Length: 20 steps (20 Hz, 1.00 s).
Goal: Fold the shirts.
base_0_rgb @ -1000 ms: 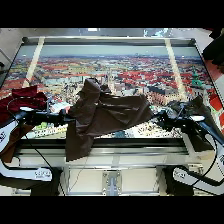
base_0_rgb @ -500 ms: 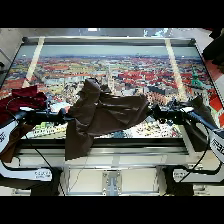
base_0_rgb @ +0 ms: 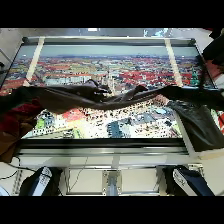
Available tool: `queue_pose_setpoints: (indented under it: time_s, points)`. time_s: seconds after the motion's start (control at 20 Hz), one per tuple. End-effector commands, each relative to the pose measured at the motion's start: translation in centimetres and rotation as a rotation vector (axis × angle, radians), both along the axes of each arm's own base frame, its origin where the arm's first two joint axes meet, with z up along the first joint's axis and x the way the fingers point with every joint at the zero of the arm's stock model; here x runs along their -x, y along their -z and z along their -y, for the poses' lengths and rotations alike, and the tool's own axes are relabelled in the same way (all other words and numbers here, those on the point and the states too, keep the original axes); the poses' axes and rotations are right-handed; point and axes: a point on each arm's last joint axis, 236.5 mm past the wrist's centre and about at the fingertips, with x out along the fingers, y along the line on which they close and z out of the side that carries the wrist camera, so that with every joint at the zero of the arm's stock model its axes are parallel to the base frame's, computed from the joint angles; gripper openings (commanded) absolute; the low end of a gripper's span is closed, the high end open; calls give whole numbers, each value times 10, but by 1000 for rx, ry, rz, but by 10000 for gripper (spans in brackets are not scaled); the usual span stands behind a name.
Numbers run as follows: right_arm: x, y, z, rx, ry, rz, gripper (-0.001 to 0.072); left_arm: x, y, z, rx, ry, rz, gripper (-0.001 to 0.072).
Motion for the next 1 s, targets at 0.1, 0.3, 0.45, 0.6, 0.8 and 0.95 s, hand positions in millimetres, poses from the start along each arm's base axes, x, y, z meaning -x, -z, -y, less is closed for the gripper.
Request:
queue_pose_setpoints:
  time_s: [0.1, 0.3, 0.45, 0.6, 0.8, 0.95]
  points:
    - [143, -186, 53, 302, 326, 520, 4, 103, -216, -11, -262, -400, 511, 9]
    - [201, -256, 77, 393, 474, 709, 3, 122, -277, 22, -526, -342, 533, 9]
    - [177, -244, 95, 448, 501, 608, 3, 118, -289, 15, -569, -330, 470, 8]
    - [115, -199, 107, 482, 449, 379, 3, 78, -219, -4, -493, -201, 215, 8]
    - [12, -113, 121, 508, 344, 82, 4, 1, -53, 17, -410, 106, -199, 8]
    - [-62, -20, 125, 481, 263, -137, 4, -49, 68, 24, -643, 230, -436, 8]
